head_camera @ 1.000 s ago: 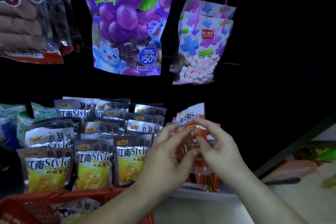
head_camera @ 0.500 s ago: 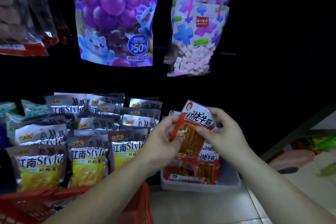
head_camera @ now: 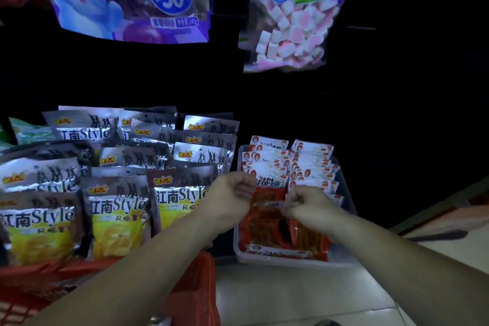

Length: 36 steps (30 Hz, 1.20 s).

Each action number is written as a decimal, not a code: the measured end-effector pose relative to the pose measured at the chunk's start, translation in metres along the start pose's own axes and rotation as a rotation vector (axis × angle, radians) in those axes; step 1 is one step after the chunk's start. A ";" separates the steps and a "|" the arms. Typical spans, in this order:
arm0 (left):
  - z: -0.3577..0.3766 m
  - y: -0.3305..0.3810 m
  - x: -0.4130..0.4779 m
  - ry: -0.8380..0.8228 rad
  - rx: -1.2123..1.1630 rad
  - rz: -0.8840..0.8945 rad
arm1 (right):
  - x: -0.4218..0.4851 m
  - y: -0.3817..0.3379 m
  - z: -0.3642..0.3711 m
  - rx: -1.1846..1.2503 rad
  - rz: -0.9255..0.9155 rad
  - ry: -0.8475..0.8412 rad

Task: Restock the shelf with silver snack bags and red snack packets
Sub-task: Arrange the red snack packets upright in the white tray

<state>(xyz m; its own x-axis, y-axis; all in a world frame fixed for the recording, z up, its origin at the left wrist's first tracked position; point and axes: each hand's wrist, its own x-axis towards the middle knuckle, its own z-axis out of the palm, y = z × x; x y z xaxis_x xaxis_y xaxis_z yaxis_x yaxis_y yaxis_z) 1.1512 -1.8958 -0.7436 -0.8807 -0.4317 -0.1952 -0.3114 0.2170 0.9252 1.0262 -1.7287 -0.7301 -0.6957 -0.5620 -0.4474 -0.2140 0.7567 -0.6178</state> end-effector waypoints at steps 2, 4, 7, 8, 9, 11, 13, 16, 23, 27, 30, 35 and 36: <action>0.002 -0.003 0.003 -0.045 0.051 0.023 | 0.004 0.005 0.001 -0.053 0.087 -0.229; 0.004 0.000 0.005 -0.160 0.071 -0.018 | 0.005 0.003 -0.004 -0.093 0.130 -0.384; 0.008 0.005 0.011 -0.294 0.120 -0.123 | 0.011 -0.003 -0.012 0.003 0.049 -0.175; 0.010 0.004 0.014 -0.275 0.149 -0.109 | 0.015 -0.004 -0.013 0.083 0.014 -0.066; 0.012 0.000 0.017 -0.234 0.176 -0.079 | 0.020 -0.006 -0.013 0.141 -0.024 0.016; 0.017 -0.005 0.024 -0.109 0.244 0.013 | 0.036 -0.004 -0.010 0.079 -0.091 0.105; 0.020 -0.013 0.029 0.007 0.288 0.063 | 0.055 -0.002 -0.005 -0.217 -0.139 0.152; 0.023 -0.028 0.034 0.102 0.298 0.079 | 0.074 -0.002 0.007 -0.504 -0.171 0.223; 0.024 -0.048 0.039 0.152 0.291 0.040 | 0.101 0.007 0.018 -0.627 -0.168 0.239; 0.038 -0.035 0.033 -0.138 0.549 0.232 | 0.108 0.005 0.008 -0.562 -0.185 0.262; 0.054 -0.026 0.024 -0.424 0.507 0.208 | 0.106 0.006 0.003 -0.518 -0.242 0.311; 0.060 -0.023 0.020 -0.478 0.322 -0.066 | 0.099 0.007 -0.007 -0.415 -0.375 0.330; 0.059 -0.023 0.020 -0.457 0.284 -0.094 | 0.095 0.005 -0.009 -0.325 -0.365 0.301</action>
<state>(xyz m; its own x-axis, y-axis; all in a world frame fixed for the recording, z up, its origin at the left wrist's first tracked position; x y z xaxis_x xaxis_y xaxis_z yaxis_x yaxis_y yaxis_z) 1.1199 -1.8578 -0.7881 -0.8903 -0.0495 -0.4527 -0.4244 0.4510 0.7852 0.9529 -1.7750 -0.7692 -0.6913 -0.7225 -0.0095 -0.6439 0.6219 -0.4457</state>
